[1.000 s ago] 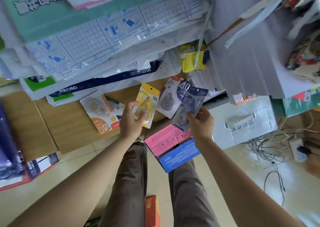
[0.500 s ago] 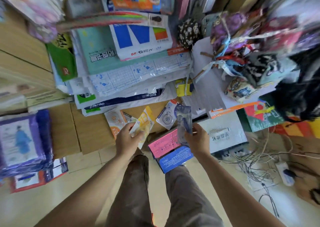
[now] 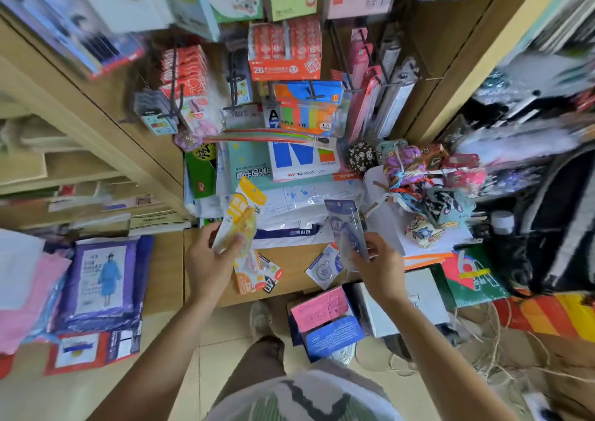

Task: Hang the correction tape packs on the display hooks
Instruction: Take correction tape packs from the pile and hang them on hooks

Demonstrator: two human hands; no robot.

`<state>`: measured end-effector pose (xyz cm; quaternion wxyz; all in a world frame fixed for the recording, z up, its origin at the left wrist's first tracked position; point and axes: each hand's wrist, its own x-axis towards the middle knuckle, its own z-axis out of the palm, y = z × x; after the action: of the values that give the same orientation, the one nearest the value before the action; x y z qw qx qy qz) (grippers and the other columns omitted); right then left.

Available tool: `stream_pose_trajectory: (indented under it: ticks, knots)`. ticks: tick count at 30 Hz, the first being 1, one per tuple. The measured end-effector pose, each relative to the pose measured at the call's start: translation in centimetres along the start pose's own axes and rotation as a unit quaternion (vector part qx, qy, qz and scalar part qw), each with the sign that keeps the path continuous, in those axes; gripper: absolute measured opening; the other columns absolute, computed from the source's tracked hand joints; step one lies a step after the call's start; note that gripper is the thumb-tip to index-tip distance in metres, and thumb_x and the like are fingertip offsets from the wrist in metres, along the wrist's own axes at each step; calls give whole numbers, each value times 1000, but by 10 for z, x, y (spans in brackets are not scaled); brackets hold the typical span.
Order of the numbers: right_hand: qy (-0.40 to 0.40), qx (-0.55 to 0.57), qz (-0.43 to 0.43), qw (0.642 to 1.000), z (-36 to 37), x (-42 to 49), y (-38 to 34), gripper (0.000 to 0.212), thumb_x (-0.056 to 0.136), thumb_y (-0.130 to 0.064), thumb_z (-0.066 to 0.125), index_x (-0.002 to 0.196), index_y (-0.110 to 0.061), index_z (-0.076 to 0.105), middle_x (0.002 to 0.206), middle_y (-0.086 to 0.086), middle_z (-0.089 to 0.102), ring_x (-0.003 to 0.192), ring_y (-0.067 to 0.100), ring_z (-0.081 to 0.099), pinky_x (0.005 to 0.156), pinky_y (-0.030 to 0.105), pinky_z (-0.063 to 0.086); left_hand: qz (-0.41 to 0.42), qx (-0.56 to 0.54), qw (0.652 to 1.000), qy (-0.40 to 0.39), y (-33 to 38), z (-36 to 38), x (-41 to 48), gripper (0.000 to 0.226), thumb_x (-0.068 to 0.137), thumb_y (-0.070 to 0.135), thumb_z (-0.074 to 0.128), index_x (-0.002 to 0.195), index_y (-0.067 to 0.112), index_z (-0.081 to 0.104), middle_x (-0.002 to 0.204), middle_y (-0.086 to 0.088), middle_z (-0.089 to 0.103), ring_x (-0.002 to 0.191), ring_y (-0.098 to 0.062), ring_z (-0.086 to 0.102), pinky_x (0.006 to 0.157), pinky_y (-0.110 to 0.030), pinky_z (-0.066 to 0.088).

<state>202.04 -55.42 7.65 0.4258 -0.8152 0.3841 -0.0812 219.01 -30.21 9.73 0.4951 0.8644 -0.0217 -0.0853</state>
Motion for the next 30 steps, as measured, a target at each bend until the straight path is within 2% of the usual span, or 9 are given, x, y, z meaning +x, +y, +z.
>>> stream_pose_trajectory:
  ticks: [4,9,12,16,17,20,24,28,30]
  knots:
    - [1,-10,-66,998,-12,5,-48,16,86,-17,69,101,-23,68,76,-5,70,66,15,65,52,21,45,70,-1,998,-1,48,-27,4,32,83,27,83,110,24,66,98,11,73,87,-7,68,72,-32,53]
    - [15,46,-160,986,-36,20,-115,27,86,-8,69,108,-22,69,86,-4,71,74,16,67,60,30,51,191,-2,981,-6,101,-47,14,34,82,34,80,110,26,63,93,17,71,80,-9,67,67,-43,56]
    - [34,96,-210,972,-59,28,-155,26,86,-7,70,110,-18,69,90,-6,72,75,7,66,62,25,52,249,-8,968,12,137,-61,23,33,81,35,75,109,26,62,94,17,69,83,-8,66,71,-39,54]
    - [66,145,-270,950,-93,31,-206,23,87,-9,71,109,-16,69,92,-3,73,78,12,68,67,28,56,285,-55,956,31,188,-81,30,31,83,23,81,105,29,60,97,31,67,86,6,63,70,-19,47]
    - [75,161,-288,941,-102,31,-219,22,88,-7,71,109,-15,69,94,-2,73,80,11,68,70,26,55,298,-70,951,37,200,-86,31,31,84,21,81,105,29,59,98,29,67,87,5,64,71,-19,49]
    - [96,188,-342,916,-133,30,-259,23,89,-1,69,109,-14,68,99,-4,72,85,9,67,74,22,53,341,-123,931,52,233,-100,34,36,84,27,81,104,40,54,101,13,69,88,-12,69,73,-43,58]
    - [116,191,-400,889,-171,31,-309,33,91,-1,67,110,-28,65,104,-8,71,92,8,68,78,24,53,392,-151,904,85,280,-118,38,46,80,33,81,107,53,49,106,21,69,95,-6,70,78,-31,56]
    - [128,187,-437,871,-201,41,-352,34,93,-7,67,112,-34,63,104,-14,71,91,11,66,75,24,52,432,-151,881,119,321,-137,49,40,86,17,80,117,33,60,104,31,68,94,4,67,78,-16,51]
    - [130,196,-445,864,-213,50,-372,31,93,-9,67,114,-31,64,105,-8,72,92,16,67,75,29,55,436,-176,872,136,338,-144,52,34,87,17,79,117,24,64,102,25,71,89,1,69,73,-22,55]
